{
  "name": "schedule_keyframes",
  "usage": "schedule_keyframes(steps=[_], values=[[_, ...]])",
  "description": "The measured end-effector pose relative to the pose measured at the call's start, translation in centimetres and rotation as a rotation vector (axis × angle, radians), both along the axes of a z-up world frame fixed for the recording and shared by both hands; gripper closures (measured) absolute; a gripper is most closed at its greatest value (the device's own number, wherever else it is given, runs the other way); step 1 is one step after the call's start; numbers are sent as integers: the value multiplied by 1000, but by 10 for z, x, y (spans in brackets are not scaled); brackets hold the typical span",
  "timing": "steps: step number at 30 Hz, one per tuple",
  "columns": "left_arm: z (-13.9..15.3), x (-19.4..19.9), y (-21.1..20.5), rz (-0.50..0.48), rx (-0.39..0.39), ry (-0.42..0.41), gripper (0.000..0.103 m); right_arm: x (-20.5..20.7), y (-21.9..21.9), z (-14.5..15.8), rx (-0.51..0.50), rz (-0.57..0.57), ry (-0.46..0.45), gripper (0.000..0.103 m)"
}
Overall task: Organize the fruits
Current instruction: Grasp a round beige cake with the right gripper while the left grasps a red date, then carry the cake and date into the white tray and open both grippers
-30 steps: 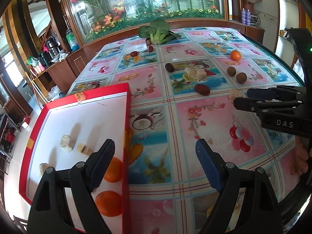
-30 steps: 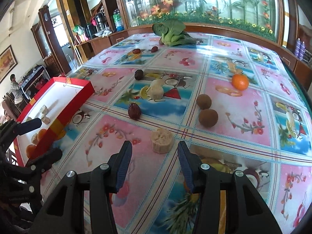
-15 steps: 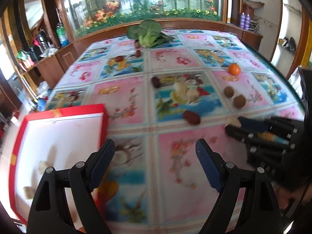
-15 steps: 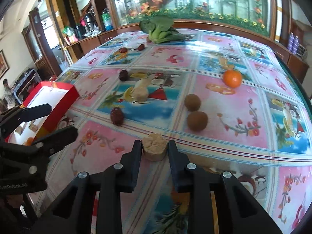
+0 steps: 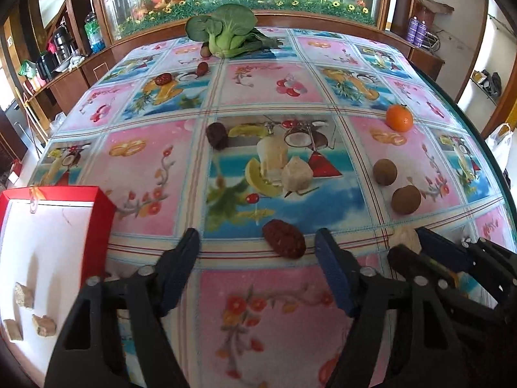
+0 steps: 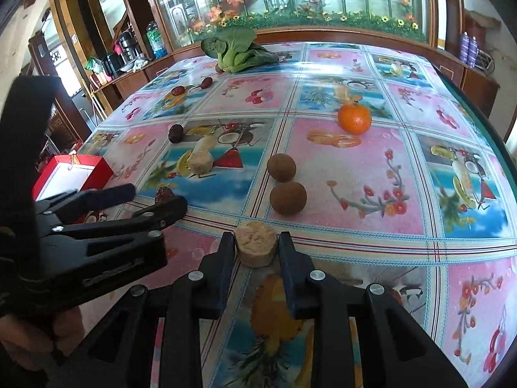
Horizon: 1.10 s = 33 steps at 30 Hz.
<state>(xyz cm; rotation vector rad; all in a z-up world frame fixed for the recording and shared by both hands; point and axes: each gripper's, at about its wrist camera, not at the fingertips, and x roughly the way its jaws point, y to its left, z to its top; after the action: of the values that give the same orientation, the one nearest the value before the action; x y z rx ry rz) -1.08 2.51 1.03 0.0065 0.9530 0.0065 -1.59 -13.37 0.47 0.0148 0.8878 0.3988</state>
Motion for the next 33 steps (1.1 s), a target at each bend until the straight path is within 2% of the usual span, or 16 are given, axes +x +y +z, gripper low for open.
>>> schedule_keyframes(steps=[3,6,8,9,14,21,29,33], values=[[-1,-1,-2,-10,-7,-17,42,2,-1,0,9,0,6,76],[-1,-1,-3,-30,-11,-32,59,2,-2,0,8,0,6,76],[0,-3,-3,-39,-12,-36,74,2,-2,0,9,1,6,76],[0,-4,-2,-39,-13,-41,77,2,-2,0,9,0,6,76],[1,-11,3,-45,-36,-43,78,2,-1,0,9,3,-1,76],[10,-46,11,-52,-54,-72,78,2,-3,2,41,7,-8,77],[44,-97,30,-49,-53,-179,78,-14,-5,23,88,5,-159,77],[54,-119,49,-17,-39,-215,78,-17,-5,27,84,-12,-197,77]])
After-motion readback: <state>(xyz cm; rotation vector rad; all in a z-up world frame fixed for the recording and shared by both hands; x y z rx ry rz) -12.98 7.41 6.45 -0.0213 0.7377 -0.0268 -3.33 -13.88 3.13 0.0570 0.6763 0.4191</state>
